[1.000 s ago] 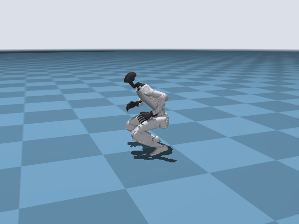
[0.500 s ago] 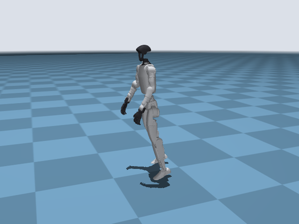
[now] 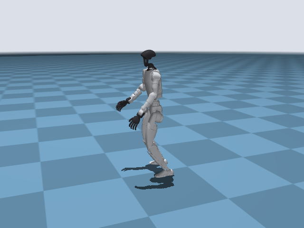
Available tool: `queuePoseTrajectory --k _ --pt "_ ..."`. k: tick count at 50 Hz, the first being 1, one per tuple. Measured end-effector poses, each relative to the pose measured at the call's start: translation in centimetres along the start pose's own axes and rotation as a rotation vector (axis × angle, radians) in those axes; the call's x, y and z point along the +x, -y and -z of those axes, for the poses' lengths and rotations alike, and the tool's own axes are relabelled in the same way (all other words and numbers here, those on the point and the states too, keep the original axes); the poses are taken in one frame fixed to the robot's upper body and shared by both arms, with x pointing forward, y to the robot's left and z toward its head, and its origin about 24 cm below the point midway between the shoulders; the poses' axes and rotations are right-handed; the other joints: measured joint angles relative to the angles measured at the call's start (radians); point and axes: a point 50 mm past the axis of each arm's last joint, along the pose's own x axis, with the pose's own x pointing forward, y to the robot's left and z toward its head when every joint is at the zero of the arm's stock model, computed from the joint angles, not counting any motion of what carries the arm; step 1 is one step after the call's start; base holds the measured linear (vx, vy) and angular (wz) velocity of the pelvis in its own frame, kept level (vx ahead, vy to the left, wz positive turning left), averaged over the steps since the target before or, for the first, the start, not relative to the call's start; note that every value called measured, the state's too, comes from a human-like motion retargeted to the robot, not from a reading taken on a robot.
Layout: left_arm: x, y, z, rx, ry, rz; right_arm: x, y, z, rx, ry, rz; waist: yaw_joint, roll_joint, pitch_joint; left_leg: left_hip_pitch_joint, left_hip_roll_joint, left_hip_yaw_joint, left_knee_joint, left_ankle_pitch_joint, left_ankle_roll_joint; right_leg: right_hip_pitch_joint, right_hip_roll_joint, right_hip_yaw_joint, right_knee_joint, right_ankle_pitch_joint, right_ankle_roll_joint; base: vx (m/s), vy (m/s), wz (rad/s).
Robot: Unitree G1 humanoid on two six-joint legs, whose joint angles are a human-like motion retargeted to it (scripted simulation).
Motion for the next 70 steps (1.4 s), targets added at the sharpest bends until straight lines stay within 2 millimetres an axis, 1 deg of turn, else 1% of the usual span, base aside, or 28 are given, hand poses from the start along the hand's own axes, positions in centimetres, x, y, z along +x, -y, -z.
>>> queuePoseTrajectory --k 2,4,6,8,10,14,15,17,20,22,26,30,32,35,37,40,42,45,50,54,56,58,60,62,64,66,68,70 --pt "-0.2 1.7 0.0 0.05 0.013 0.035 -1.2 -2.2 2.6 -0.055 -0.085 -0.083 0.009 -0.003 0.017 0.014 -0.009 -0.004 -0.085 0.051 -0.022 0.023 0.012 -0.001 -0.101 0.07 0.037 0.0 0.0 0.0" --pt "-0.4 2.8 -0.2 0.09 0.038 0.059 -2.1 -3.7 4.2 -0.134 -0.13 -0.151 0.017 -0.003 0.042 0.016 -0.015 -0.003 -0.153 0.103 -0.031 0.018 0.019 -0.002 -0.151 0.14 0.057 -0.07 0.01 0.14" --pt "-0.5 3.4 -0.6 0.109 0.07 0.075 -2.4 -4.5 4.9 -0.195 -0.149 -0.195 0.021 0.004 0.081 0.015 -0.016 -0.008 -0.205 0.144 -0.033 -0.012 0.025 -0.004 -0.145 0.194 0.062 -0.15 0.02 0.07" --pt "-0.6 3.6 -1.3 0.124 0.11 0.078 -2.2 -4.8 4.7 -0.222 -0.148 -0.212 0.02 0.014 0.136 0.007 -0.013 -0.016 -0.235 0.166 -0.036 -0.056 0.031 -0.008 -0.113 0.213 0.059 -0.2 0.01 0.02" --pt "-0.7 3.6 -2.3 0.16 0.157 0.069 -1.5 -4.7 3.7 -0.234 -0.123 -0.215 0.013 0.017 0.204 -0.018 -0.011 -0.019 -0.229 0.169 -0.043 -0.098 0.031 -0.013 -0.099 0.194 0.052 -0.24 -0.03 0.05" --pt "-0.7 2.3 -4.9 0.326 0.27 0.022 -0.1 -3.9 -0.1 -0.314 0.032 -0.251 -0.004 0.002 0.36 -0.153 -0.016 -0.015 -0.087 0.141 -0.051 -0.167 0.011 -0.029 -0.135 0.111 0.008 -0.29 -0.07 0.17" --pt "-0.8 2.0 -5.5 0.378 0.3 0.008 -0.2 -3.9 -0.9 -0.349 0.083 -0.272 -0.008 0.001 0.386 -0.209 -0.014 -0.016 -0.036 0.136 -0.049 -0.201 0.008 -0.031 -0.127 0.093 -0.007 -0.33 -0.07 0.22" --pt "-1.2 0.8 -6.4 0.46 0.375 -0.048 -0.8 -3.7 -2.7 -0.431 0.212 -0.3 -0.019 0.007 0.404 -0.359 0.001 -0.025 0.066 0.125 -0.041 -0.331 0.007 -0.026 -0.045 0.061 -0.034 -0.33 -0.06 0.2" --pt "-2.6 -1.4 -7.5 0.479 0.512 -0.197 -2.3 -3.2 -5.0 -0.49 0.418 -0.261 -0.039 0.02 0.404 -0.572 0.029 -0.037 0.175 0.087 -0.034 -0.563 0.006 -0.021 0.116 0.026 -0.044 -0.3 -0.06 0.15" --pt "-4.1 -3.1 -8.1 0.398 0.618 -0.328 -3.6 -2.1 -6.7 -0.436 0.546 -0.157 -0.055 0.023 0.404 -0.7 0.043 -0.044 0.237 0.051 -0.037 -0.708 -0.001 -0.019 0.215 0.003 -0.037 -0.24 -0.07 0.17" --pt "-8.1 -6.2 -9.2 0.17 0.835 -0.57 -6.9 1.6 -9.1 -0.232 0.731 0.088 -0.078 0.033 0.404 -0.965 0.056 -0.066 0.42 0.025 -0.057 -0.981 -0.027 0.004 0.434 -0.048 -0.036 -0.16 -0.05 0.25" --pt "-12.4 -7.8 -9.6 -0.022 1.001 -0.773 -11.3 4.9 -10.5 -0.108 0.867 0.272 -0.078 0.061 0.404 -1.194 0.063 -0.087 0.626 -0.007 -0.071 -1.22 -0.054 0.052 0.672 -0.11 -0.05 -0.07 -0.02 0.24" --pt "-14.4 -7.9 -8.9 -0.109 1.049 -0.853 -13.6 5.9 -10.9 -0.083 0.93 0.329 -0.077 0.074 0.404 -1.285 0.068 -0.096 0.74 -0.03 -0.069 -1.327 -0.059 0.095 0.803 -0.13 -0.057 0.0 0.0 0.0" --pt "-16.9 -6.7 -5.9 -0.22 1.017 -0.903 -16.9 6.4 -10.1 -0.088 0.931 0.333 -0.078 0.07 0.404 -1.297 0.091 -0.094 0.93 -0.098 -0.073 -1.381 -0.048 0.18 1.014 -0.182 -0.049 0.0 0.0 -0.2" --pt "-18.2 -5.9 -4.0 -0.263 0.971 -0.916 -18.3 6.5 -9.1 -0.096 0.893 0.326 -0.078 0.077 0.404 -1.297 0.105 -0.112 1.055 -0.163 -0.078 -1.381 -0.046 0.205 1.138 -0.254 -0.045 0.0 0.0 -0.25" --pt "-20.0 -5.0 -1.8 -0.297 0.909 -0.927 -19.8 6.7 -7.7 -0.11 0.831 0.323 -0.065 0.084 0.404 -1.297 0.138 -0.139 1.233 -0.26 -0.07 -1.381 -0.027 0.238 1.293 -0.36 -0.053 -0.06 0.04 -0.58" --pt "-21.3 -4.3 -0.6 -0.291 0.872 -0.912 -21.0 6.8 -7.0 -0.125 0.79 0.31 -0.03 0.102 0.404 -1.297 0.175 -0.171 1.339 -0.287 -0.057 -1.381 0.013 0.247 1.369 -0.361 -0.07 -0.22 0.07 -0.92" --pt "-23.3 -3.3 0.8 -0.252 0.835 -0.843 -22.8 7.0 -6.2 -0.16 0.728 0.278 0.003 0.133 0.404 -1.297 0.188 -0.216 1.472 -0.287 -0.05 -1.381 0.036 0.272 1.502 -0.361 -0.099 -0.25 0.01 -0.3" --pt "-25.2 -2.0 3.1 -0.17 0.727 -0.694 -24.7 7.0 -5.3 -0.178 0.623 0.198 0.004 0.168 0.404 -1.297 0.148 -0.273 1.695 -0.287 -0.047 -1.381 0.049 0.362 1.739 -0.361 -0.105 -0.21 0.03 0.17" --pt "-26.2 -2.2 3.5 -0.151 0.701 -0.647 -24.7 6.9 -5.8 -0.14 0.627 0.155 -0.003 0.183 0.404 -1.297 0.124 -0.302 1.852 -0.287 -0.038 -1.381 0.074 0.458 1.904 -0.361 -0.076 -0.04 0.02 0.11" --pt "-26.3 -2.6 3.1 -0.16 0.727 -0.654 -24.7 6.8 -6.5 -0.113 0.647 0.141 -0.003 0.189 0.404 -1.297 0.125 -0.303 1.896 -0.287 -0.016 -1.381 0.091 0.495 1.945 -0.361 -0.068 0.03 0.06 0.03" --pt "-26.3 -3.0 2.1 -0.181 0.774 -0.667 -24.8 6.7 -7.6 -0.075 0.688 0.131 -0.003 0.191 0.404 -1.297 0.136 -0.283 1.905 -0.287 0.028 -1.381 0.101 0.519 1.945 -0.361 -0.068 0.04 0.08 -0.1" --pt "-24.7 -3.2 -0.1 -0.218 0.856 -0.669 -23.6 6.7 -8.9 -0.082 0.755 0.12 0.028 0.233 0.404 -1.297 0.179 -0.246 1.823 -0.287 0.09 -1.381 0.084 0.448 1.846 -0.361 -0.126 0.06 0.09 -0.28" --pt "-22.3 -2.7 -0.9 -0.2 0.878 -0.629 -22.3 6.3 -9.3 -0.079 0.783 0.102 -0.004 0.219 0.404 -1.297 0.164 -0.213 1.77 -0.287 0.121 -1.381 0.05 0.444 1.785 -0.361 -0.134 0.11 0.06 0.22" --pt "-18.8 -2.3 -3.3 -0.195 0.945 -0.575 -19.4 6.0 -9.5 -0.105 0.821 0.08 0.013 0.235 0.404 -1.297 0.171 -0.19 1.655 -0.287 0.132 -1.381 0.022 0.373 1.663 -0.361 -0.174 0.23 -0.01 -0.05" --pt "-15.2 -2.4 -7.0 -0.178 1.023 -0.517 -16.0 5.7 -9.9 -0.122 0.846 0.073 0.04 0.235 0.404 -1.297 0.166 -0.168 1.524 -0.278 0.126 -1.381 0.0 0.311 1.538 -0.361 -0.199 0.35 -0.08 0.09" --pt "-12.1 -2.9 -11.2 -0.138 1.086 -0.482 -12.2 5.0 -10.4 -0.125 0.85 0.08 0.047 0.194 0.404 -1.286 0.125 -0.124 1.356 -0.232 0.11 -1.381 -0.041 0.286 1.414 -0.361 -0.205 0.36 -0.18 0.89" --pt "-9.0 -2.0 -13.7 -0.055 1.053 -0.44 -8.5 3.3 -9.2 -0.131 0.767 0.072 0.048 0.112 0.323 -1.246 0.073 -0.064 1.152 -0.193 0.085 -1.381 -0.076 0.291 1.274 -0.359 -0.19 0.36 -0.21 1.01"
